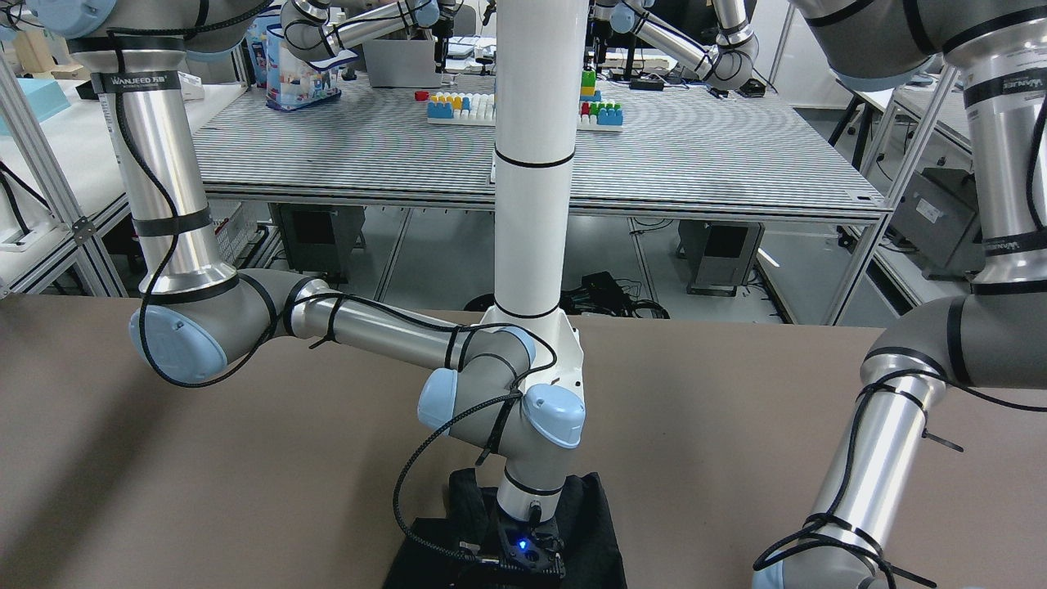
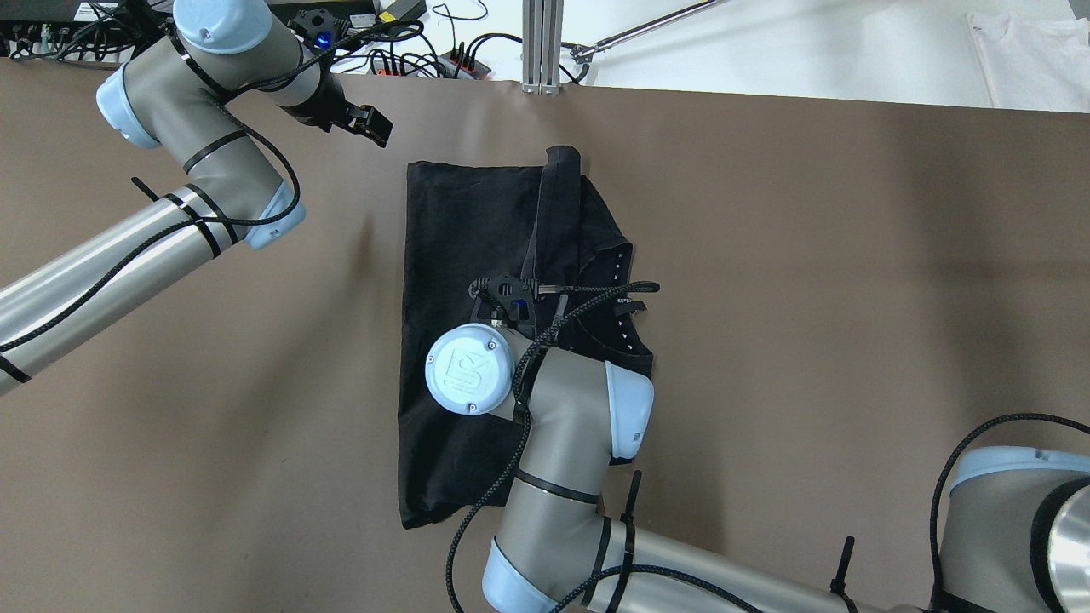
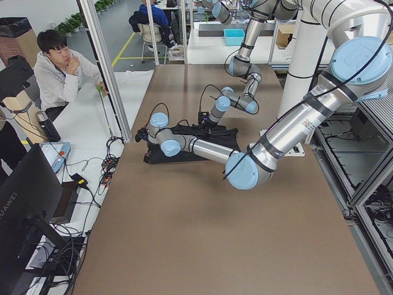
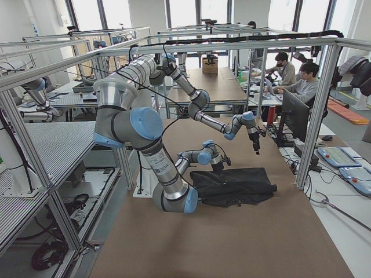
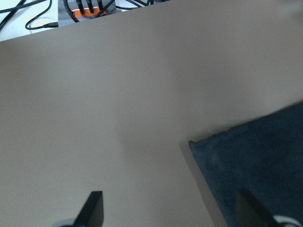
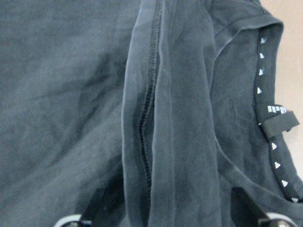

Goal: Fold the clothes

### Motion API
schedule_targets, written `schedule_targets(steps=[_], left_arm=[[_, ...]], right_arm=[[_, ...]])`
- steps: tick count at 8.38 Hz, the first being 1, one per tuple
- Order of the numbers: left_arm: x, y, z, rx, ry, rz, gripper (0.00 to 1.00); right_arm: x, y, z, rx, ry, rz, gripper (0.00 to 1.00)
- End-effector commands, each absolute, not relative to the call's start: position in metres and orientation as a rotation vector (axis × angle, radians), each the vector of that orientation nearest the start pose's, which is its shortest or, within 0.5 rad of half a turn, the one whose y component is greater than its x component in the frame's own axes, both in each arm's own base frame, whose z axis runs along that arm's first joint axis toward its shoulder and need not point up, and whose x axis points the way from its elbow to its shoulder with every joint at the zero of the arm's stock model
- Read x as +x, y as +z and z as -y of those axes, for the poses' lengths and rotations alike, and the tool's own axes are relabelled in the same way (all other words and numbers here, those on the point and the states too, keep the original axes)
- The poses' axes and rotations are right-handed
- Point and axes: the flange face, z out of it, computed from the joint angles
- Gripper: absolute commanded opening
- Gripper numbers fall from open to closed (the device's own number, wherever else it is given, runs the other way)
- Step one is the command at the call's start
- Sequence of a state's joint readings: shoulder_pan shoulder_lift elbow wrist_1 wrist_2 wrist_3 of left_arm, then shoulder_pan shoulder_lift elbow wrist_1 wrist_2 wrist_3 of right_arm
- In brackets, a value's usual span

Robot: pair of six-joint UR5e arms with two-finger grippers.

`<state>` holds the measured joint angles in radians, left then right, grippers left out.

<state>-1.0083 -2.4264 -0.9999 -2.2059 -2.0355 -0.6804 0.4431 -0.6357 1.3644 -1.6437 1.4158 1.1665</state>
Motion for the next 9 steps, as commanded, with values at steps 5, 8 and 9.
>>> schedule_targets(steps=[5, 8, 9], left_arm=[[0.371, 0.305, 0.746, 0.482, 0.111, -0.875, 1.00], [0.371, 0.305, 0.746, 0.482, 0.111, -0.875, 1.00], [0.372, 0.305, 0.746, 0.481, 0.112, -0.876, 1.00]], right_arm=[[-0.592, 0.235, 0.520, 0.422, -0.072, 0.394, 0.92], [-0.496, 0.290, 0.539, 0.411, -0.141, 0.397, 0.92], [-0.484, 0.312, 0.535, 0.404, -0.141, 0.383, 0.92]])
